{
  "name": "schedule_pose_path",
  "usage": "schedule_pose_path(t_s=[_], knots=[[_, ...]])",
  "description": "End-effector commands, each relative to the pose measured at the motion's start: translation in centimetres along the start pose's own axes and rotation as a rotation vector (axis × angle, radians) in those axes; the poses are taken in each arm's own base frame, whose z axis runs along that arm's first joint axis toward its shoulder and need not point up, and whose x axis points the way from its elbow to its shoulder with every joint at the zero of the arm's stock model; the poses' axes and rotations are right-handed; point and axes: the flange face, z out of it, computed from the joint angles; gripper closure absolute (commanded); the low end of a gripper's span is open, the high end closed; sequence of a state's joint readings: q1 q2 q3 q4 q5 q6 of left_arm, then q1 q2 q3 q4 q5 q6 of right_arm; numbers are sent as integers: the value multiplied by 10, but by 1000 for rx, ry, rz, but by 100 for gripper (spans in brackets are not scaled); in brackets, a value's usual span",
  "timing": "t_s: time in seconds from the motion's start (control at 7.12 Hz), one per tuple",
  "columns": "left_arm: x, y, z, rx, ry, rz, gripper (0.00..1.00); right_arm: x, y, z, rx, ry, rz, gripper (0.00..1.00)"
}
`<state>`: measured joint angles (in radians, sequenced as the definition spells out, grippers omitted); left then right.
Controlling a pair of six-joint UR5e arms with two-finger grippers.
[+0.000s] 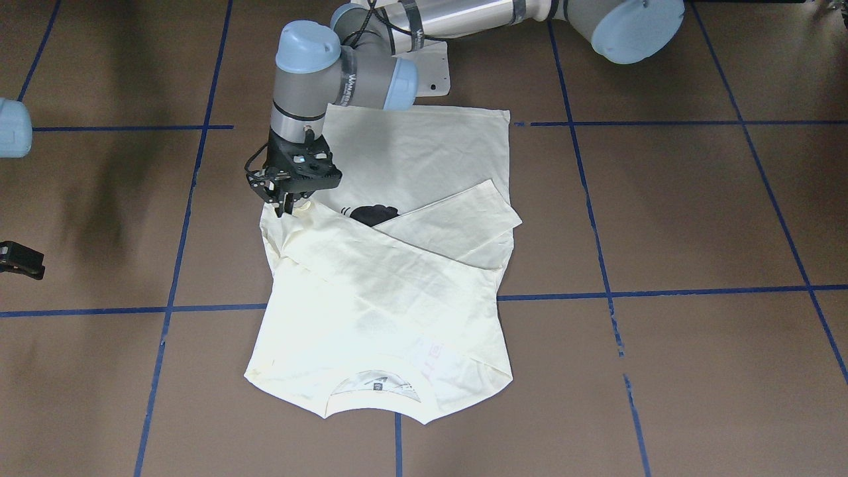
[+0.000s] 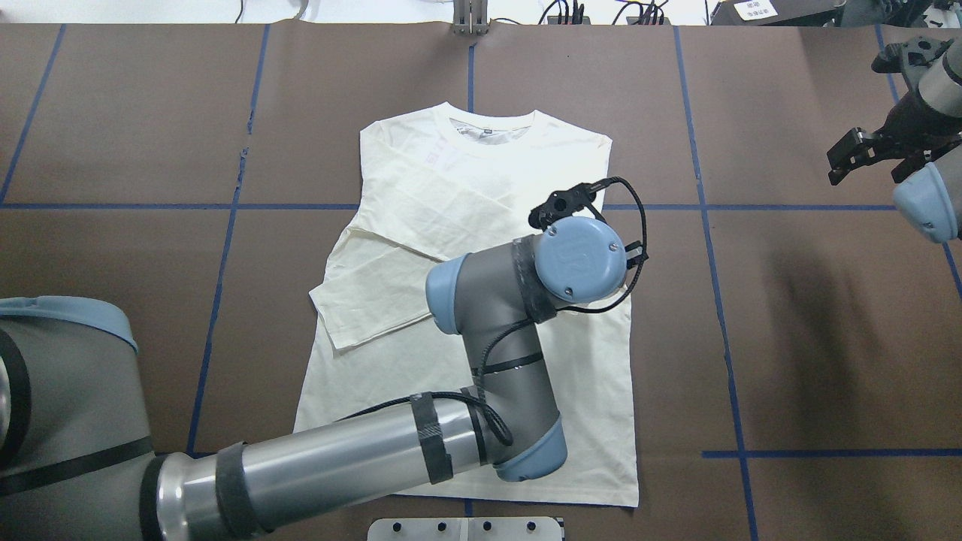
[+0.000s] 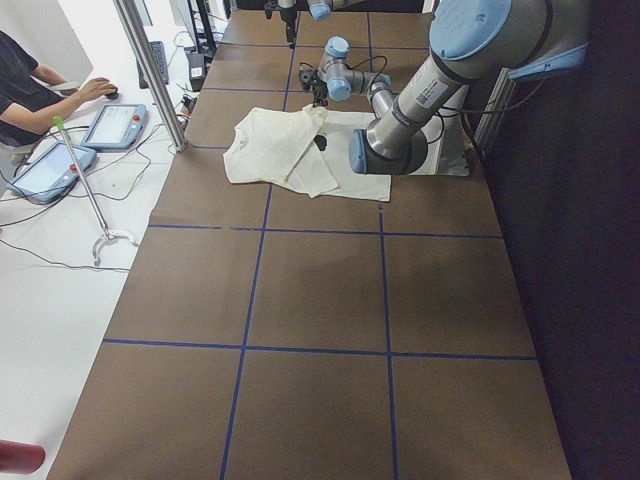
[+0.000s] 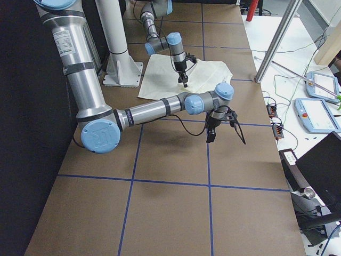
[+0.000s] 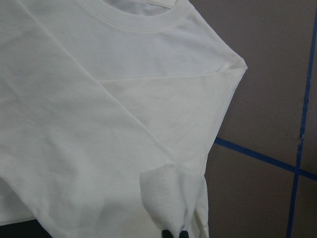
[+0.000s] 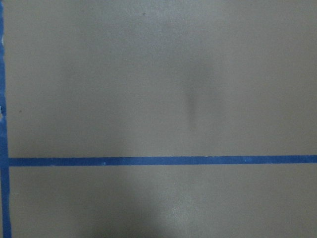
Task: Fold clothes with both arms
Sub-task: 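Lay the sleeve diagonally over the first folded sleeve with the left gripper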
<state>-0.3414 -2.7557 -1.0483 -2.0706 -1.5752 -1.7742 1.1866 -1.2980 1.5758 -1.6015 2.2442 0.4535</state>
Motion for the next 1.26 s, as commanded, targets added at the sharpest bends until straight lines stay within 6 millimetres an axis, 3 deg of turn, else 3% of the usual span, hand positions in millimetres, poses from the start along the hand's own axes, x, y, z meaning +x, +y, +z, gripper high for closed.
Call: schedule_pose_path(t_s=[0.0,0.14,0.42,0.56,0.7,0.84,1.12], knots=[[9,29,8,-12,42,97,0,-19,-8,-10,17,-12,-6,0],[-1,16,3,0,49,151,0,-22,-8,-10,17,-13,-6,0],[-26,-31,-19,31,67,168,0,-35,-6,-19,22,-43,3,0],[-52,-70,-26,-13,50,181,0,-49,6,-26,34,-57,39,0],[-76,-114,-37,-39,38,201,0,-74,29,-30,36,-77,60,0],[-92,-150,-47,-33,-30,271,0,-94,69,-22,16,-90,77,0],[-147,-197,-92,-7,-123,441,0,-129,126,-5,51,-204,167,0]])
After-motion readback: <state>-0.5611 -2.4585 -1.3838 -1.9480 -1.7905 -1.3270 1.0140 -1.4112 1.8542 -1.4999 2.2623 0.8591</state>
